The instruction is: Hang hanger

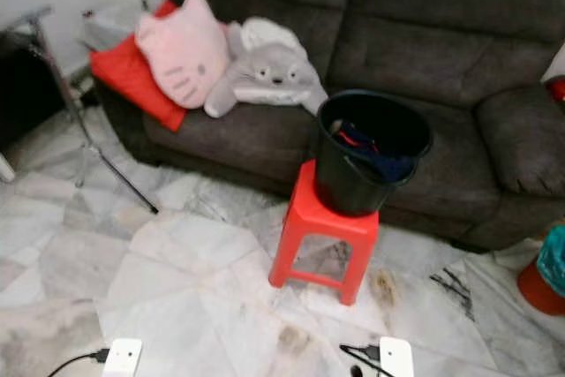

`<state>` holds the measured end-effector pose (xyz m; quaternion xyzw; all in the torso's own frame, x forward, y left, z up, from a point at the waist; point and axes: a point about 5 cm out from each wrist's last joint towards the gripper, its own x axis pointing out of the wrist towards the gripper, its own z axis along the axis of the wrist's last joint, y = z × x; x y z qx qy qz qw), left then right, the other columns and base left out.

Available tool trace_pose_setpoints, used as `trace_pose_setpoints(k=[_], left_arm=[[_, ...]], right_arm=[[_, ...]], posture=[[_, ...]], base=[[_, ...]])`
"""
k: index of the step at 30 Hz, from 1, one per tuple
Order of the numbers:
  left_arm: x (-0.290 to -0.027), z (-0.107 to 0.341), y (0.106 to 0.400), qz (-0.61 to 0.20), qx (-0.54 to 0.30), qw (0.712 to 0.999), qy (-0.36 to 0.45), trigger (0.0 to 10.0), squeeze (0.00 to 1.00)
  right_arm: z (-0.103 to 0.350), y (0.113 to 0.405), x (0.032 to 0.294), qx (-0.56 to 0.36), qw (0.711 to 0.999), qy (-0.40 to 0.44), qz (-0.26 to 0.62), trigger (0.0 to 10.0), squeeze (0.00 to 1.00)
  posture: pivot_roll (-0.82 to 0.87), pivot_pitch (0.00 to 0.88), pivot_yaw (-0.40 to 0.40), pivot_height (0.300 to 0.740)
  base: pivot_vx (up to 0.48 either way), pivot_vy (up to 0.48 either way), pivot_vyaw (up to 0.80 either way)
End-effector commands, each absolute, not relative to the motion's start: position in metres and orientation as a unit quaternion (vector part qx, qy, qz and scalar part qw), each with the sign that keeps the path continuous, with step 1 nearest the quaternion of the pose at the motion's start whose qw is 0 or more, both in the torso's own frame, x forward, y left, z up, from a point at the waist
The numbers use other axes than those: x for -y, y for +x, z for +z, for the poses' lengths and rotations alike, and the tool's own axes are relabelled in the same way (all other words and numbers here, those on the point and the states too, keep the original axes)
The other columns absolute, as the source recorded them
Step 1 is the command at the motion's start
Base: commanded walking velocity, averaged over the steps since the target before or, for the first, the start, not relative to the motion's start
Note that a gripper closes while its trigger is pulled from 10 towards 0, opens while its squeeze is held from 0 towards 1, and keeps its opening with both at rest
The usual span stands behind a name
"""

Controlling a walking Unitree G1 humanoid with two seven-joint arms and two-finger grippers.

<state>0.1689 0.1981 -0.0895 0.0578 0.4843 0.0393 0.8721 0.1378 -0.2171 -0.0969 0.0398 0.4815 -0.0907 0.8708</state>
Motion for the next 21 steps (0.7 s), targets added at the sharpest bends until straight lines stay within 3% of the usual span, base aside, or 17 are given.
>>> trace_pose_setpoints(k=[1,21], left_arm=[[-0.1898,-0.0908,0.169,0.026,-0.488,0.871,0.057,10.0,0.0],[-0.1908,-0.0897,0.1714,0.027,-0.486,0.872,0.057,10.0,0.0]], right_arm=[[-0.097,0.1333,0.2253,-0.487,0.866,0.033,-0.104,10.0,0.0],[-0.0962,0.1359,0.2246,-0.483,0.868,0.034,-0.11,10.0,0.0]], posture=[[-0.04,0.0,-0.064,0.74],[-0.05,0.0,-0.057,0.74]], base=[[0.352,0.0,0.0],[0.35,0.0,0.0]])
